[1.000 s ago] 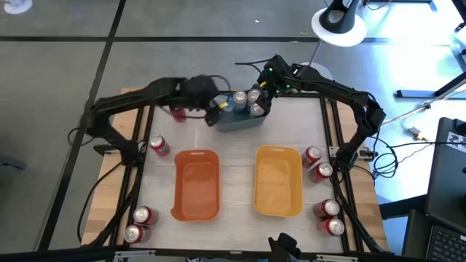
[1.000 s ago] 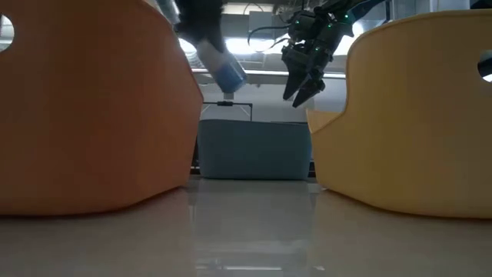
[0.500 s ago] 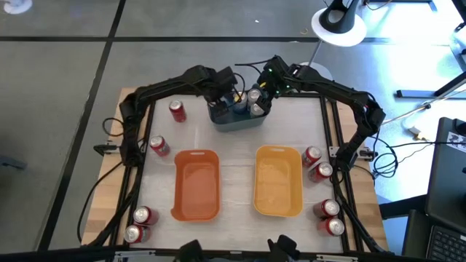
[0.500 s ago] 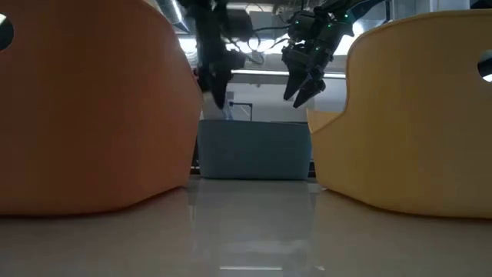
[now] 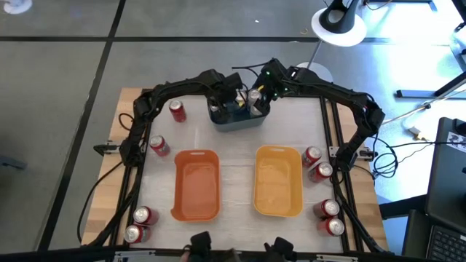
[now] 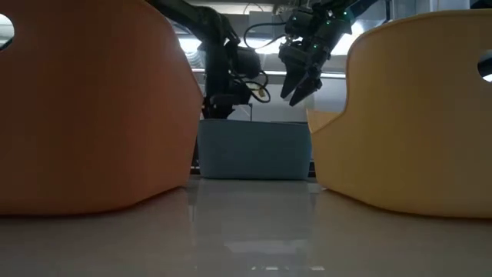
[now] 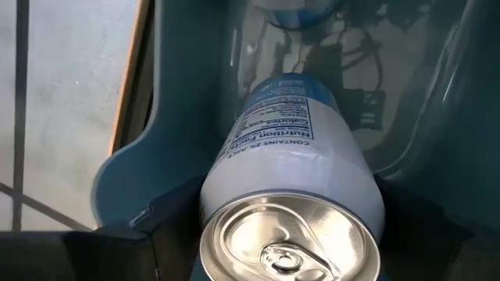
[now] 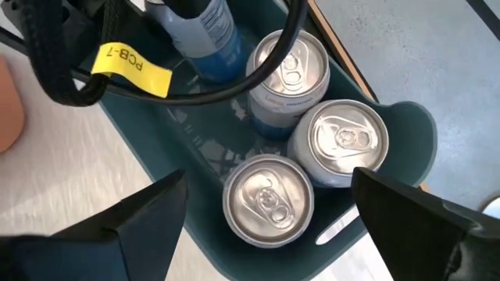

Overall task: Sort soda cans
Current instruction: Put the blue-white soda can into the green bin

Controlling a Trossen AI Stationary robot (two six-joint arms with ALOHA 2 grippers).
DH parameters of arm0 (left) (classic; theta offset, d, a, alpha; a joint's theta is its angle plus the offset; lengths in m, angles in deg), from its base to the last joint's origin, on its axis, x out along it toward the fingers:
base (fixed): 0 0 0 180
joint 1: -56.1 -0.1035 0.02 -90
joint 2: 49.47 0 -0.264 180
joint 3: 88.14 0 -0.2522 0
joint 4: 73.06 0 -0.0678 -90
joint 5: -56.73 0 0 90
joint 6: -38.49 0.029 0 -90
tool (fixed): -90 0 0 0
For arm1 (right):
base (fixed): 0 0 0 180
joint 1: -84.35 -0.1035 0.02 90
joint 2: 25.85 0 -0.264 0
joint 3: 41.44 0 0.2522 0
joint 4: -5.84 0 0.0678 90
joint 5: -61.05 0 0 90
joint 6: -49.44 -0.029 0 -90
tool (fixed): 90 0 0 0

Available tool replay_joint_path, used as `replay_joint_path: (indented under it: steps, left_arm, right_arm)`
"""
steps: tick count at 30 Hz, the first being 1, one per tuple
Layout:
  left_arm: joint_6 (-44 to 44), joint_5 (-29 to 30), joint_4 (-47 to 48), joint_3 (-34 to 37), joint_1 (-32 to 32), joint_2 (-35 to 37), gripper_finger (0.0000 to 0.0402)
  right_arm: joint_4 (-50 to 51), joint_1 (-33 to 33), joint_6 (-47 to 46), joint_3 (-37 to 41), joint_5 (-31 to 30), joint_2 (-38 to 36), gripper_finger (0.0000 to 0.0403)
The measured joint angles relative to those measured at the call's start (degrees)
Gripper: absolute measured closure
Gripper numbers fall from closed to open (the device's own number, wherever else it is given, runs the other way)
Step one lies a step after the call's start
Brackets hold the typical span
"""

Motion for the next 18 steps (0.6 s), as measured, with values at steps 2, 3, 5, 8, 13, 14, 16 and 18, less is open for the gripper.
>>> replay_joint_path:
  steps: [2, 3, 5, 8, 13, 14, 16, 18]
  left_arm:
    - [0.48, 0.03, -0.31, -0.02, 0.0, -0.32, 0.0111]
    - [0.77, 0.03, -0.42, -0.02, 0.0, -0.43, 0.011]
    - [1.87, 0.09, -1.16, 0.57, 0.0, -0.46, 0.0097]
    - [2.83, 0.14, -2.92, 1.29, 0.02, -0.41, 0.0063]
    - [3.22, 0.19, -3.71, 1.62, -0.13, -0.54, 0.0042]
    - [3.24, 0.19, -3.74, 1.62, -0.13, -0.54, 0.0043]
    - [3.35, 0.22, -4.03, 1.62, -0.29, -0.54, 0.0046]
    - [4.0, 0.25, -4.07, 1.62, -0.35, -0.54, 0.005]
  right_arm:
    - [0.0, 0.0, 0.06, 0.0, 0.0, 0.0, 0.0047]
    - [-0.02, 0.0, 0.11, 0.0, 0.0, 0.0, 0.0047]
    - [-0.02, 0.0, 0.57, 0.0, 0.0, 0.0, 0.0047]
    - [-0.05, 0.0, 0.87, 0.0, 0.0, 0.0, 0.0047]
    - [-0.09, 0.04, 1.04, 0.0, -0.02, 0.0, 0.0047]
    - [-0.09, 0.04, 1.14, 0.0, -0.02, 0.0, 0.0047]
    - [-0.11, 0.04, 1.15, 0.0, -0.02, 0.0, 0.0047]
    - [-0.11, 0.04, 1.16, 0.0, -0.02, 0.0, 0.0047]
